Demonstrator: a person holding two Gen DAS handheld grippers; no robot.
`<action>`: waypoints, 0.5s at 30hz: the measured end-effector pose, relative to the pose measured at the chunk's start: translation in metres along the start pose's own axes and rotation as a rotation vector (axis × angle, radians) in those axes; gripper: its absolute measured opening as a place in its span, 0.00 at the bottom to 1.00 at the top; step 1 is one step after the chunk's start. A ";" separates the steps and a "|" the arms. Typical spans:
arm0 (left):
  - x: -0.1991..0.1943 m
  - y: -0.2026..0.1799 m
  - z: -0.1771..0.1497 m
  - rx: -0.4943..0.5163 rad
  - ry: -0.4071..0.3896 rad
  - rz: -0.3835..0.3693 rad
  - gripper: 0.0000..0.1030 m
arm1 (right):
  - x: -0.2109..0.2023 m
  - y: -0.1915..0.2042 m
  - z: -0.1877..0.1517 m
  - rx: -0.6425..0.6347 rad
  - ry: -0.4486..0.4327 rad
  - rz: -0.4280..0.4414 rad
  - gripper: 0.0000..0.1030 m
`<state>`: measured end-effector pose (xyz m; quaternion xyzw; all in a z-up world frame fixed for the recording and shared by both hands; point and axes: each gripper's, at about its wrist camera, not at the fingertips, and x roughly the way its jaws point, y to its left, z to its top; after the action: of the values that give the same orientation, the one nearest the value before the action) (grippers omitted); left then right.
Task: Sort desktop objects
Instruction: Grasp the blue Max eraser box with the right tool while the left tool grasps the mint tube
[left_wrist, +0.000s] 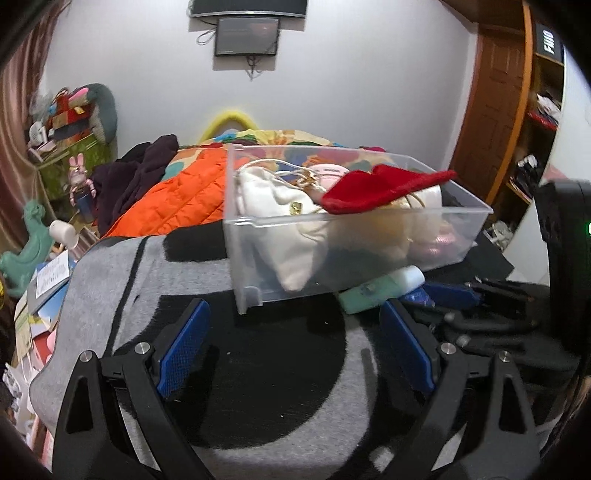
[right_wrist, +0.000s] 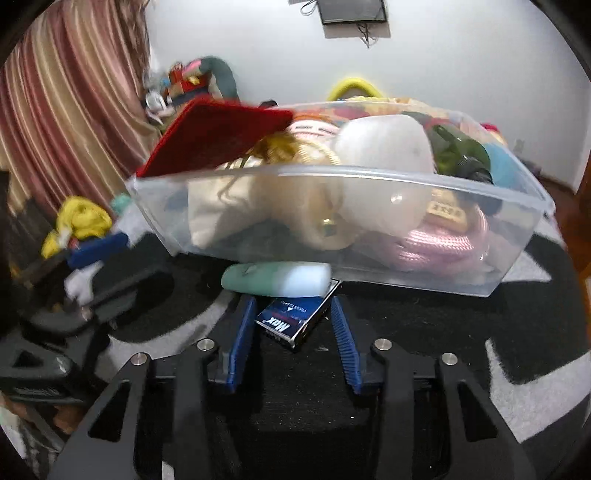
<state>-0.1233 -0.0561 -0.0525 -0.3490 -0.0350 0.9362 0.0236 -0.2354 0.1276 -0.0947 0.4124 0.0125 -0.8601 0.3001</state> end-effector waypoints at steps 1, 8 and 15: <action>0.001 -0.002 0.000 0.010 0.005 0.000 0.91 | -0.002 -0.001 -0.001 0.005 -0.008 0.006 0.34; 0.007 -0.007 -0.001 0.038 0.042 0.010 0.91 | -0.023 0.005 -0.017 -0.055 -0.060 -0.103 0.28; 0.015 -0.017 0.005 0.050 0.102 0.021 0.91 | -0.046 -0.023 -0.027 -0.020 -0.071 -0.086 0.28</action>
<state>-0.1373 -0.0385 -0.0574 -0.3961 -0.0065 0.9179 0.0242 -0.2060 0.1771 -0.0846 0.3776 0.0281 -0.8861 0.2673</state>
